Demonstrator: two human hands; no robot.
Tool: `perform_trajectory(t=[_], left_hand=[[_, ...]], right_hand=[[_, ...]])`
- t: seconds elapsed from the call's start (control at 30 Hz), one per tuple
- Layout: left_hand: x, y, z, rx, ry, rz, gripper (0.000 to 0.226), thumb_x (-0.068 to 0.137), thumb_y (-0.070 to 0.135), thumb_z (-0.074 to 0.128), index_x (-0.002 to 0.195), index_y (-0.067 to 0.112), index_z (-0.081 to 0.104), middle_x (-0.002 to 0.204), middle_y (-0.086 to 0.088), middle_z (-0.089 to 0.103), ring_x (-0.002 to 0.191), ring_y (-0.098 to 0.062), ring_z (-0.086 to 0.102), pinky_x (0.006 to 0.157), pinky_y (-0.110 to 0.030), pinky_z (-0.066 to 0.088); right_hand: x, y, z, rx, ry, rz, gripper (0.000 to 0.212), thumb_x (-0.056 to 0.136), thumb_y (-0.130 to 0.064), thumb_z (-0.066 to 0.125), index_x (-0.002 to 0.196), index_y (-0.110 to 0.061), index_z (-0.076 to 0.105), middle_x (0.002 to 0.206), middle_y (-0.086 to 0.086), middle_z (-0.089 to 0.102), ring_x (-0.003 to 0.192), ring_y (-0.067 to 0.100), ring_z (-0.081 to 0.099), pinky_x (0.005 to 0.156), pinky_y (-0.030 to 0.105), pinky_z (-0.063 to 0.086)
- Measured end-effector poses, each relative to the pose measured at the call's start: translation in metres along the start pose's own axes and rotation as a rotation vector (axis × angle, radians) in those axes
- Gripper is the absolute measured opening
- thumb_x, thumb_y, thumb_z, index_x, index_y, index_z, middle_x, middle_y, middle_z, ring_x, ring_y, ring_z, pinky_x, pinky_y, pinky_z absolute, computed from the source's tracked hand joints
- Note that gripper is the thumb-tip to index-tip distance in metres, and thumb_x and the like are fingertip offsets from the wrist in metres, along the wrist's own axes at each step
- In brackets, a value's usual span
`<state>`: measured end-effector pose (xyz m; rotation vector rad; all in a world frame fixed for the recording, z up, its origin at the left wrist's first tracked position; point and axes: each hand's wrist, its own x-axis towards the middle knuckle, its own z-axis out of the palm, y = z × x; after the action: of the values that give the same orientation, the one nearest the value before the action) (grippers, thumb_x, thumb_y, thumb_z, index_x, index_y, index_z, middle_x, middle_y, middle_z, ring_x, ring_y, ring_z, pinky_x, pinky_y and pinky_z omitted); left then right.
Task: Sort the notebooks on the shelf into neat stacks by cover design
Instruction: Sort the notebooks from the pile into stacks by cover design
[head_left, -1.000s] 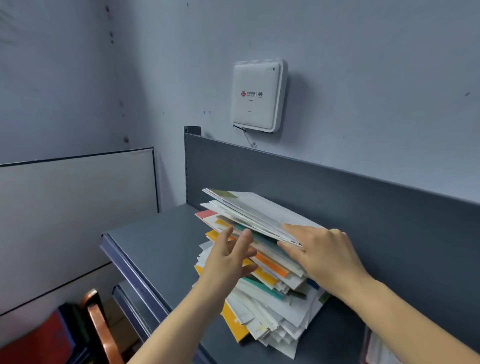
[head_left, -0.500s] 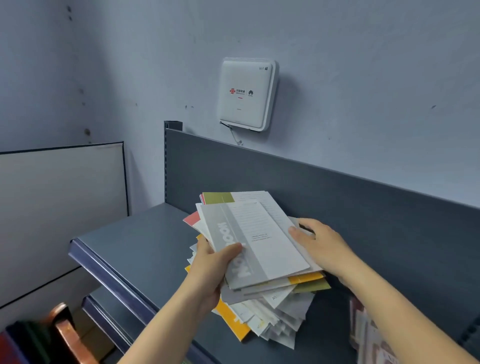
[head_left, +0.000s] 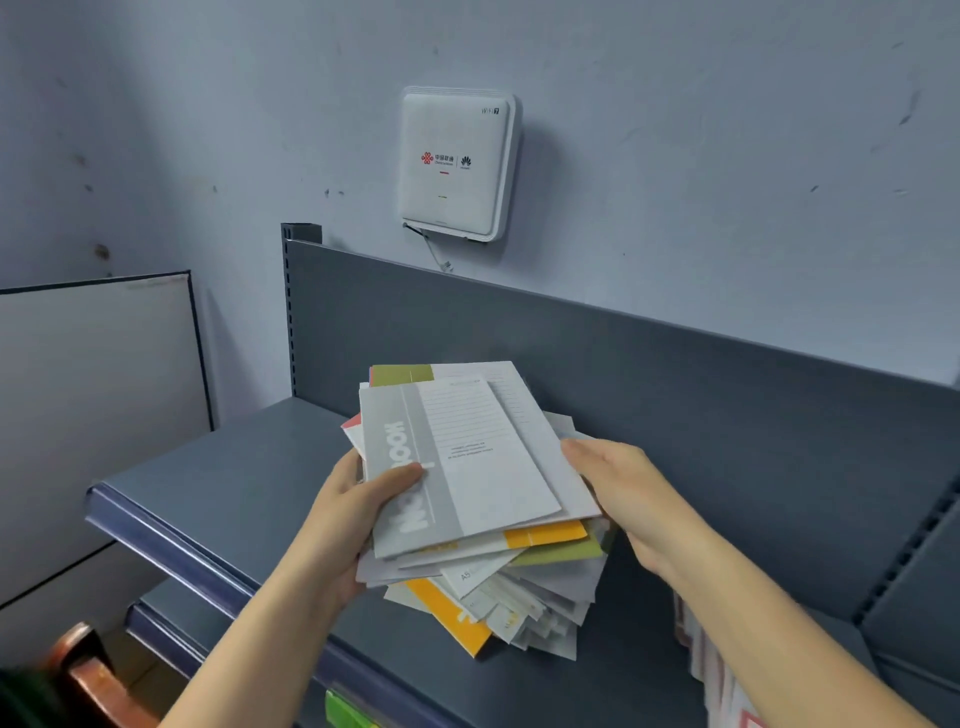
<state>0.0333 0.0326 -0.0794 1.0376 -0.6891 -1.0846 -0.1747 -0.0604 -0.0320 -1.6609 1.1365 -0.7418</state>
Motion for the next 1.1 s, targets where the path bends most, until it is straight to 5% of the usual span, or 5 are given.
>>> perform_trajectory(t=[0.13,0.57,0.83,0.97,1.1], left_hand=[[0.0,0.008,-0.015,-0.023,0.085,0.032,0.031,0.09,0.009,0.06,0.121,0.01,0.054,0.11,-0.012,0.071,0.089,-0.031,0.072,0.059,-0.036,0.058],[-0.022,0.037,-0.085,-0.158,0.36,0.197,0.037,0.092,0.011,0.056,0.128,0.011,0.051,0.112,-0.009,0.07,0.077,-0.02,0.072,0.051,-0.03,0.056],[-0.046,0.034,-0.097,-0.057,0.352,0.232,0.04,0.09,0.011,0.058,0.129,0.012,0.051,0.116,-0.009,0.07,0.1,-0.031,0.069,0.063,-0.034,0.06],[-0.054,0.029,-0.087,-0.027,0.269,0.204,0.038,0.088,0.014,0.059,0.126,0.016,0.053,0.112,-0.008,0.071,0.092,-0.03,0.071,0.058,-0.032,0.059],[-0.056,0.022,-0.072,-0.022,0.217,0.214,0.035,0.088,0.014,0.059,0.122,0.02,0.057,0.107,-0.004,0.073,0.084,-0.026,0.073,0.055,-0.031,0.059]], right_hand=[[0.016,0.01,0.0,-0.643,0.204,-0.162,0.036,0.101,-0.023,0.034,0.127,-0.016,0.057,0.138,-0.001,0.051,0.13,0.022,0.037,0.105,0.042,0.036],[0.015,-0.009,0.032,-1.102,-0.087,-0.41,0.112,0.07,-0.085,0.039,0.152,-0.021,0.0,0.159,-0.005,-0.015,0.146,0.017,-0.014,0.119,0.047,-0.002],[0.023,-0.012,0.038,-1.074,0.146,-0.543,0.031,0.093,-0.016,0.045,0.12,-0.021,0.058,0.122,0.003,0.063,0.104,0.026,0.059,0.078,0.034,0.05],[0.02,-0.018,0.014,-0.639,0.279,-0.508,0.026,0.097,-0.026,0.049,0.114,-0.014,0.065,0.095,0.001,0.068,0.071,0.008,0.06,0.05,0.02,0.043],[0.013,-0.016,-0.009,-0.305,0.456,-0.497,0.028,0.094,-0.022,0.057,0.117,-0.007,0.064,0.111,0.001,0.064,0.096,0.007,0.054,0.059,0.01,0.046]])
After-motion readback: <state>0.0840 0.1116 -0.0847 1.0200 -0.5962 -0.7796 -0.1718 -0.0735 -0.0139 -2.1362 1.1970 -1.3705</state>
